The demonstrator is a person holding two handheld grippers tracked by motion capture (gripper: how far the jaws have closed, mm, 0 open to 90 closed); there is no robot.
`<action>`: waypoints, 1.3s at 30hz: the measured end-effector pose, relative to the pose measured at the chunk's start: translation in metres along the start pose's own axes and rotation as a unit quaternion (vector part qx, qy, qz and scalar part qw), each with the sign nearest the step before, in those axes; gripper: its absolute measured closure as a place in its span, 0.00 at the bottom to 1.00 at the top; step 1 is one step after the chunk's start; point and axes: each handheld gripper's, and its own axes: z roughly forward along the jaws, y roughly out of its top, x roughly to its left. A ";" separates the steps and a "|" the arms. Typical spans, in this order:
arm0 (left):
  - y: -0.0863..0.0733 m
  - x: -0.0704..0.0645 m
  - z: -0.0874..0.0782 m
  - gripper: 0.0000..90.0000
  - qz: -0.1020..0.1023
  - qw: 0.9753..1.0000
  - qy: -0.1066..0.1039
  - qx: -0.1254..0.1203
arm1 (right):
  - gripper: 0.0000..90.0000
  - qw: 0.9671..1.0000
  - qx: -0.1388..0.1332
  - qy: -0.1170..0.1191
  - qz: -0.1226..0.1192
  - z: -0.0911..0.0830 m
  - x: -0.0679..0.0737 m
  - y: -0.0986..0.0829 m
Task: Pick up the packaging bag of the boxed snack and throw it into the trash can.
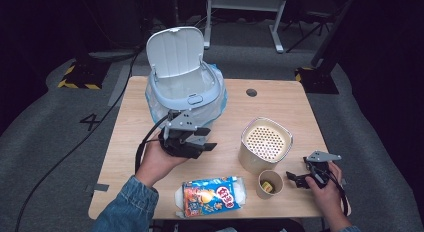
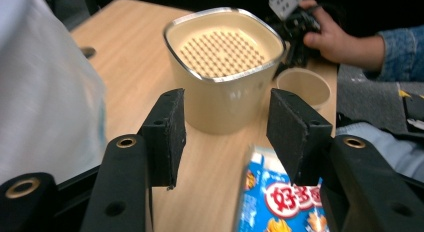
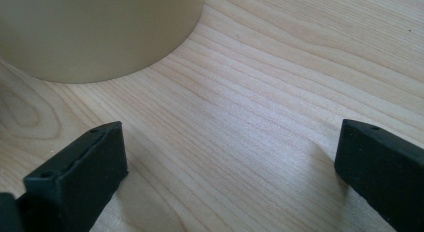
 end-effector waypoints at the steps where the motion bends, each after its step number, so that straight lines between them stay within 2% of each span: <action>1: -0.004 -0.001 0.003 0.55 0.000 1.000 -0.002 0.005 | 0.00 1.000 0.000 0.000 0.000 0.000 0.000 0.000; 3: -0.012 -0.003 0.009 0.54 -0.003 1.000 -0.002 0.011 | 0.00 1.000 0.000 0.000 0.000 0.000 0.000 0.000; 7: -0.030 -0.004 0.024 0.55 -0.017 0.999 -0.018 0.024 | 0.00 1.000 0.000 0.000 0.000 0.000 0.000 0.000; 8: -0.038 -0.004 0.033 0.55 -0.026 0.999 -0.027 0.040 | 0.00 1.000 0.000 0.000 0.000 0.000 0.000 0.000; 9: -0.038 -0.004 0.033 0.55 -0.026 0.999 -0.027 0.040 | 0.00 1.000 0.000 0.000 0.001 0.000 0.000 0.000; 12: -0.050 -0.003 0.047 0.56 -0.035 0.996 -0.038 0.068 | 0.00 1.000 0.000 0.000 0.000 0.000 0.000 0.000; 15: -0.060 -0.003 0.061 0.56 -0.042 0.995 -0.044 0.084 | 0.00 1.000 0.000 0.000 0.000 0.000 0.000 0.000; 20: -0.071 -0.003 0.082 0.55 -0.050 0.988 -0.078 0.121 | 0.00 1.000 0.000 0.000 0.000 0.000 0.000 0.000; 27: -0.081 -0.002 0.106 0.57 -0.060 0.979 -0.097 0.169 | 0.00 1.000 0.000 0.000 0.000 0.000 0.000 0.000; 31: -0.086 0.002 0.119 0.59 -0.071 0.972 -0.109 0.196 | 0.00 1.000 0.000 0.000 0.000 0.000 0.000 0.000; 33: -0.087 0.003 0.124 0.59 -0.081 0.967 -0.115 0.213 | 0.00 1.000 0.000 0.000 0.001 0.000 0.000 0.000; 35: -0.088 0.004 0.128 0.59 -0.083 0.963 -0.122 0.224 | 0.00 1.000 0.000 0.000 0.000 0.000 0.000 0.000; 38: -0.089 0.005 0.131 0.61 -0.081 0.961 -0.123 0.233 | 0.00 1.000 0.000 0.000 0.000 0.000 0.000 0.000; 39: -0.089 0.005 0.131 0.62 -0.081 0.961 -0.123 0.233 | 0.00 1.000 0.000 0.000 0.000 0.000 0.000 0.000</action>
